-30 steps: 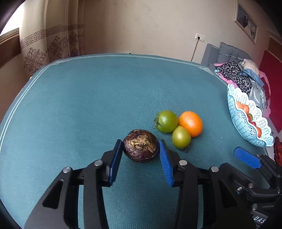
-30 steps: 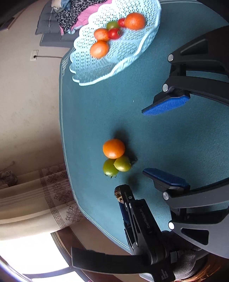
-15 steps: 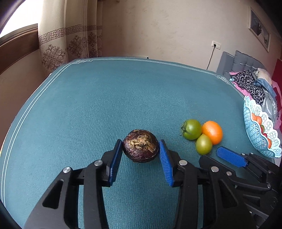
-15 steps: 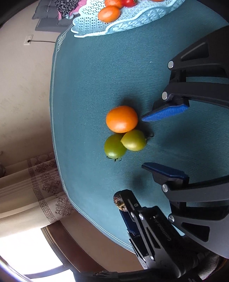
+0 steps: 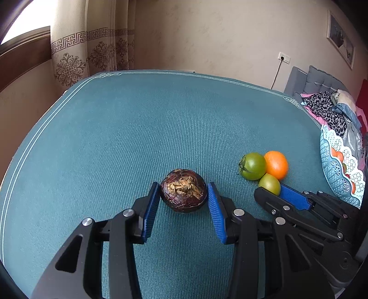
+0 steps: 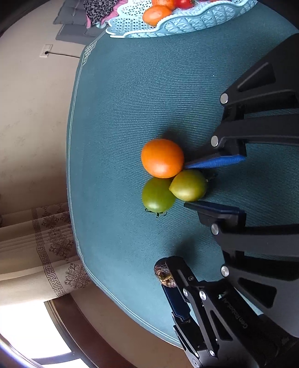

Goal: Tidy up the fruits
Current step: 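Close right gripper on yellow-green tomato while left gripper holds purple fruit, then carry purple fruit in left gripper and green tomato in right gripper to basket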

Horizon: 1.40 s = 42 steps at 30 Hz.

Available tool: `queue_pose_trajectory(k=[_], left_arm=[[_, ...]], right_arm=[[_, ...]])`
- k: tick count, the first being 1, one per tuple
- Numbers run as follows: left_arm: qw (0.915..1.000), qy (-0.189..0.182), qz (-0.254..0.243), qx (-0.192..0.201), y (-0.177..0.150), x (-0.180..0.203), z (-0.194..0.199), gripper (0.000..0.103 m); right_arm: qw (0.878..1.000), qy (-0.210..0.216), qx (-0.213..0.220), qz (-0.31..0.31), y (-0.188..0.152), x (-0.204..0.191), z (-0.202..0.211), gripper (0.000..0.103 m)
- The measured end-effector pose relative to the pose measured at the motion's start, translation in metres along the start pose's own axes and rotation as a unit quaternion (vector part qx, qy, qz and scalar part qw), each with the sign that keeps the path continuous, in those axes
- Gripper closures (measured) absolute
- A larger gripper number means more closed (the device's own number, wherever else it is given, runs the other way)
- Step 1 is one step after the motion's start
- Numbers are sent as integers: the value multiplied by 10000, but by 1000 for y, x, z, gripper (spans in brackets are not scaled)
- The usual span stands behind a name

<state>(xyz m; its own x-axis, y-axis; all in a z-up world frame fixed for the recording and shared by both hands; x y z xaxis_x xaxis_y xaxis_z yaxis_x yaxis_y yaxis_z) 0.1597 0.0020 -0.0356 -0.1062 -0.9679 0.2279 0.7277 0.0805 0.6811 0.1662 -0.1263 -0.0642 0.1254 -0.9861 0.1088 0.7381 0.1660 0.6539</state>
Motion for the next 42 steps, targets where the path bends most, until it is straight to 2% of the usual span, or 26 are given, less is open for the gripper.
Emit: queue_pose_trajectory(k=[5,15,27,35,42], left_arm=[[10000,-35,-24,22,1,0,0,59],[9997,-118,-206,31,-1,11,1,59],[9985,-311,-443,47,-4,40,13,59],[9963,-425,-747,91,-5,73,25,59],[9936,-539,-982,113,-5,106,32,59]], right_arm=[[10000,4,78,-14,-8,7,12,75],[9989,28,203,-428,-16,32,36,75],[9935,-157,710,-873,-11,76,88,75],[9841,-516,1066,-1326,-10,128,120,75],[9749,-812,1150,-1724,-23,182,133,75]])
Point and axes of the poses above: each gripper's, at about its wrist camera, not at the fingertips, and z roughly against the way its jaws point, x to its right, y to its top, the point moved 9 cm from there along -z, roughly the way its jaws point, and after that the axes turned 11 degrees about -y, right-handed, at the moved point
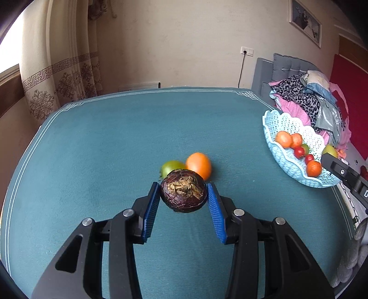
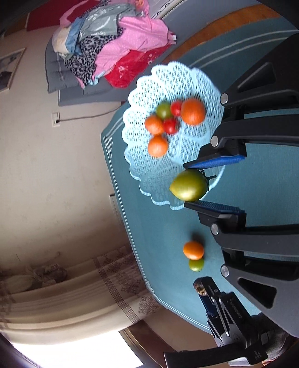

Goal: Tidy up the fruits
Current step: 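Carry purple fruit in left gripper and green tomato in right gripper to basket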

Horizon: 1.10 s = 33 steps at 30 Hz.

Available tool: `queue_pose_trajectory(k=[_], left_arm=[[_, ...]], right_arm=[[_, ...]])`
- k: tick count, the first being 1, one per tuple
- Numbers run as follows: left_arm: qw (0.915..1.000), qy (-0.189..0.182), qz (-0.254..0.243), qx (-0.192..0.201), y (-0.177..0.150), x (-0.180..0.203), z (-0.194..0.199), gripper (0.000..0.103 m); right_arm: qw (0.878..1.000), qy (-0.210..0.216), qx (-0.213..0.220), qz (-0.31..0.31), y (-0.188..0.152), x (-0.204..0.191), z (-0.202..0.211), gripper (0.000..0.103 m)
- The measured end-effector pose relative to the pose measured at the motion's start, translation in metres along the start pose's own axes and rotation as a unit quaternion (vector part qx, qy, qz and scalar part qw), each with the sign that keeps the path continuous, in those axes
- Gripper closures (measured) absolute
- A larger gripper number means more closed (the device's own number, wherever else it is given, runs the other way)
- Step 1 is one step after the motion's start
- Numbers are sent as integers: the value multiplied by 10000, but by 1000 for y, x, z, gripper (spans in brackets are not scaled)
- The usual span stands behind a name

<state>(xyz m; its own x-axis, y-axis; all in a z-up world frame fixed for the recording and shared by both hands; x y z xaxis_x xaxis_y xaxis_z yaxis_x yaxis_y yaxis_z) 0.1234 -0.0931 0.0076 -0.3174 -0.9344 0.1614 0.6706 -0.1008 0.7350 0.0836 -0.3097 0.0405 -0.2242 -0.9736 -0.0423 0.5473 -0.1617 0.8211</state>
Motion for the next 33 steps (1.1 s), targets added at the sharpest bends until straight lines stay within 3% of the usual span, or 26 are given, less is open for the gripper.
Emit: queue_pose_trajectory(k=[14,18,26,33], left_arm=[[9986,-279,-438,70,22,59,-3,59],[9976,-479,-502,58,30,76,-7,59],[9924,-1076,-593,-88,40,117,-29,59],[9879,-1339,-754,-195,42,152,-48,59]], right_arm=[[9991,-287,-67,-312,-7,50,-13,74],[9985,-328,-15,-447,-7,62,-11,68],[9969,-402,160,-655,-6,79,-3,64],[9949,-518,214,-841,-4,94,-1,64]])
Point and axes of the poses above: each gripper's, at about its wrist camera, not at the fingertips, and z roughly against the way its jaws point, x to its right, y to its top, the point moved 9 cm from there along -z, roughly the way its jaws point, and after that the axes turned 11 degrees about -y, right-handed, at the moved point
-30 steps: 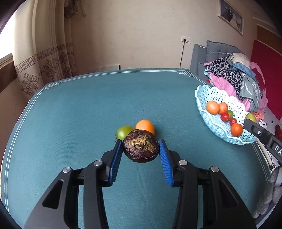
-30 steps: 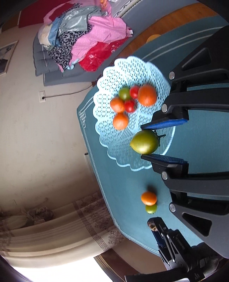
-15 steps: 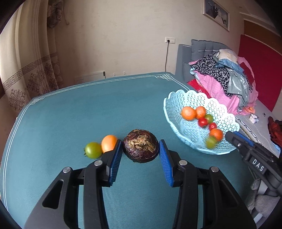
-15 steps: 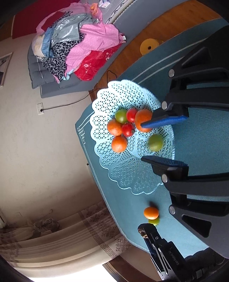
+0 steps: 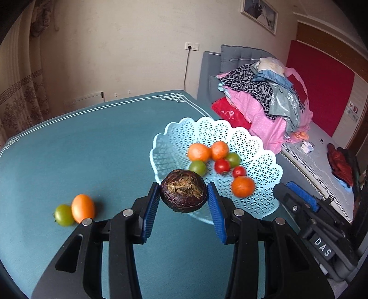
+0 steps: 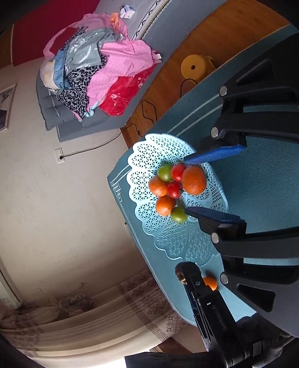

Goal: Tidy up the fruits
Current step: 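Carry purple fruit in left gripper and green tomato in right gripper to basket, then open both grippers over basket releasing purple fruit and green tomato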

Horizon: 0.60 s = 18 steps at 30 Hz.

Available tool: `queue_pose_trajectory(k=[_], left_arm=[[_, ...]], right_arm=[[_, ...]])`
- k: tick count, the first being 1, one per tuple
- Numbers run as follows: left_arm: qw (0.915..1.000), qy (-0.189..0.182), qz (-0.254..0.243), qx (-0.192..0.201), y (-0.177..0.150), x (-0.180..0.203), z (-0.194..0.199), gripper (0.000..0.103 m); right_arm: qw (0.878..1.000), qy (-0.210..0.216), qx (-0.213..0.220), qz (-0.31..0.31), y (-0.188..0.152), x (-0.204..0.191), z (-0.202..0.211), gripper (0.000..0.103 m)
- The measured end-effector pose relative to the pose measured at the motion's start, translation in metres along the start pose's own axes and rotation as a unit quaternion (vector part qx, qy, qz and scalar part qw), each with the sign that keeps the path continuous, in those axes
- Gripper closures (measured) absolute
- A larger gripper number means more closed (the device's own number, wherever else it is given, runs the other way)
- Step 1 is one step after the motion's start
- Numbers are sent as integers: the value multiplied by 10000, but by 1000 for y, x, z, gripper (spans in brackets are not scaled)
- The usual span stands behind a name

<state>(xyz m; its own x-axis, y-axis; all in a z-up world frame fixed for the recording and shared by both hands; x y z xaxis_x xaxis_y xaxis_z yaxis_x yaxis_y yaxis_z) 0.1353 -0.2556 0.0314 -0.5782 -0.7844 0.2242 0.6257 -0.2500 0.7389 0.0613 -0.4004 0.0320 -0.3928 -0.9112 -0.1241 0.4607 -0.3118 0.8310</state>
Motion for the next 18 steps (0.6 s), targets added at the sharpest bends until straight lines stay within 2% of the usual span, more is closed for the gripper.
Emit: queue_pose_trajectory(k=[3,5,6,7,13,16,18], left_arm=[[10000,-68,-48,9,3,8,-7,57],[9999,-98,-48,8,4,10,-10,41],[9999,-70,-36,64,5,9,-10,29],[9999,-61,-28,115,7,8,-8,26],[9996,138,222,94,2,-14,-5,21],[9989,284,363,67,-2,-29,-2,12],[9983,375,433,93,-5,-39,2,12]], right_arm=[[10000,-32,-31,-37,-1,4,-3,64],[10000,-41,-44,-54,-2,6,-4,64],[10000,-43,-42,-61,-1,6,-4,64],[10000,-45,-37,-65,-1,7,-4,64],[10000,-34,-47,-56,-2,3,-4,62],[10000,-22,-47,-36,-4,0,-3,62],[10000,-17,-45,-31,-5,-1,-1,55]])
Point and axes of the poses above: each gripper's, at about its wrist camera, not at the fingertips, and z roughly against the way its jaws point, x to its right, y to its top, the point moved 9 cm from there along -z, roughly the way its jaws point, and after that the axes turned 11 degrees about -y, right-handed, at the moved point
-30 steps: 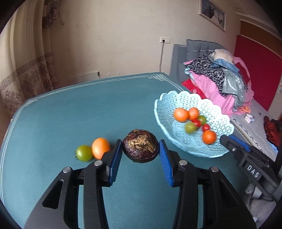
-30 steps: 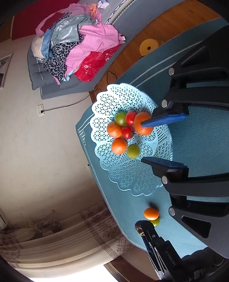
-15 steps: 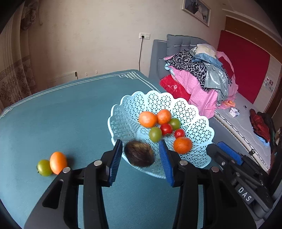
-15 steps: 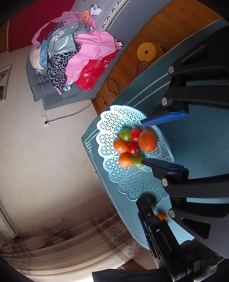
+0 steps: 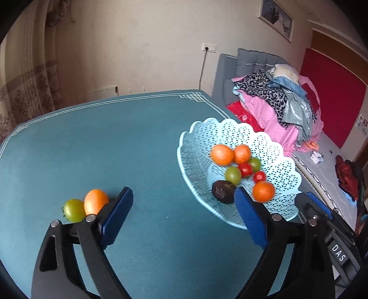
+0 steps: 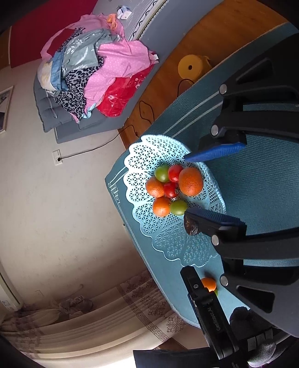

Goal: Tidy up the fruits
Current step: 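Open both grippers over basket releasing purple fruit and green tomato, then withdraw both grippers toward last green tomato and orange on table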

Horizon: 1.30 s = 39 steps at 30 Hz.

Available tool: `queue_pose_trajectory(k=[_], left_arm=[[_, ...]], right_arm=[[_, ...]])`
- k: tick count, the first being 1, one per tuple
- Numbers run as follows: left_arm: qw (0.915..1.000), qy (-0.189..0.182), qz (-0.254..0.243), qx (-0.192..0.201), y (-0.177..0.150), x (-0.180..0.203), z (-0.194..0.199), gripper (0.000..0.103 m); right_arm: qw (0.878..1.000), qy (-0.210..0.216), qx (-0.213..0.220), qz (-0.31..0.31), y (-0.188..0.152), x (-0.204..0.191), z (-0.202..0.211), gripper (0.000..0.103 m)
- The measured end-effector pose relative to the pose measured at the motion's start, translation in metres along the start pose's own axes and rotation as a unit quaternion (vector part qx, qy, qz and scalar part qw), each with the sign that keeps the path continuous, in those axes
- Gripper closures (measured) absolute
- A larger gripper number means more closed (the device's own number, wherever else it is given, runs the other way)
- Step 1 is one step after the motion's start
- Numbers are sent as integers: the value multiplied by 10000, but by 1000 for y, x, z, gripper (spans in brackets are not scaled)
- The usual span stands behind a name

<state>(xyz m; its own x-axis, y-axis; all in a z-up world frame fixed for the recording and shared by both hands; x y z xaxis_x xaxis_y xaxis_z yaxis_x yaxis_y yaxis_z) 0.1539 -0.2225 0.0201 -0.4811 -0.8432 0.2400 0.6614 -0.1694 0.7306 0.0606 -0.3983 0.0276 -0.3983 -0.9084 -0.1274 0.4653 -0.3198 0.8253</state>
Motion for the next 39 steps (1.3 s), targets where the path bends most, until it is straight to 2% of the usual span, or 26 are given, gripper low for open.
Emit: queue_pose_trajectory(k=[17,21,24,31,39], left_arm=[[9974,648,293,148,-17,-69,38,11],[9956,825,421,150,-25,-91,46,6],[9937,953,571,141,-31,-108,51,5],[9898,1204,754,94,-42,-141,56,5],[9876,1415,664,-159,-46,-162,41,8]], right_arm=[[9992,274,-54,290,-13,-40,12,54],[9983,402,-81,410,-19,-55,15,50],[9975,506,-103,490,-23,-66,18,50],[9949,687,-207,704,-36,-90,22,50],[9912,827,-345,979,-51,-115,25,50]])
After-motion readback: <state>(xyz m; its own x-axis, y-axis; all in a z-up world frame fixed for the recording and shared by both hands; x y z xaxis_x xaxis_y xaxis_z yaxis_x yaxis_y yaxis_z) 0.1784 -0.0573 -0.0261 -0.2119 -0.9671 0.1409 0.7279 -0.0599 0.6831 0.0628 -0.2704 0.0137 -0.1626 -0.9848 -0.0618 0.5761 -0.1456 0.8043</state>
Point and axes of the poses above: each gripper's, at about its wrist camera, not at the fingertips, and z roughly against the way its jaws point, x to its right, y to its top, the point moved 9 cm from there along -z, roughly the way its jaws point, and after that the axes turned 11 degrees about -y, right-handed, at the moved point
